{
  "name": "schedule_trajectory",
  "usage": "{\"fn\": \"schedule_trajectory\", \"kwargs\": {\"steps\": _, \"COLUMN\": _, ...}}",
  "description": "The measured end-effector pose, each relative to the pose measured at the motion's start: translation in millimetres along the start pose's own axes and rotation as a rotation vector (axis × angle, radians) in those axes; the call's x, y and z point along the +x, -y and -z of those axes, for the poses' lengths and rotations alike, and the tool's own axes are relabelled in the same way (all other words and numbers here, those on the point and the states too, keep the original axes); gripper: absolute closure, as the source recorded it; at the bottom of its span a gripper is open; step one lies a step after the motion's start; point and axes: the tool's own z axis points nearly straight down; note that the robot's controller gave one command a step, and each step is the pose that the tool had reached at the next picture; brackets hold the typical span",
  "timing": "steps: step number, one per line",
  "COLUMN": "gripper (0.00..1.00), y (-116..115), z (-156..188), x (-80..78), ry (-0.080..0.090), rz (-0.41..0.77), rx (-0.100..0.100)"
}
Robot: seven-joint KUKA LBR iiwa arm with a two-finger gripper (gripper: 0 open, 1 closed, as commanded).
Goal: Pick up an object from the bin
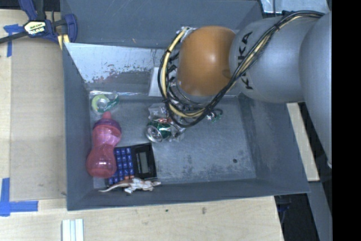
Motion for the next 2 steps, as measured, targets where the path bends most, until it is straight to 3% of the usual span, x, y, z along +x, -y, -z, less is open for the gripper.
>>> {"fn": "schedule_trajectory", "kwargs": {"steps": 1, "gripper": 1.00, "y": 0, "z": 0, "x": 0.0, "ry": 0.000, "rz": -0.001, "rx": 0.000}}
{"fn": "schedule_trajectory", "kwargs": {"steps": 2, "gripper": 1.00, "y": -3, "z": 131, "x": 5.1, "ry": 0.005, "rz": 0.041, "rx": 0.002}}
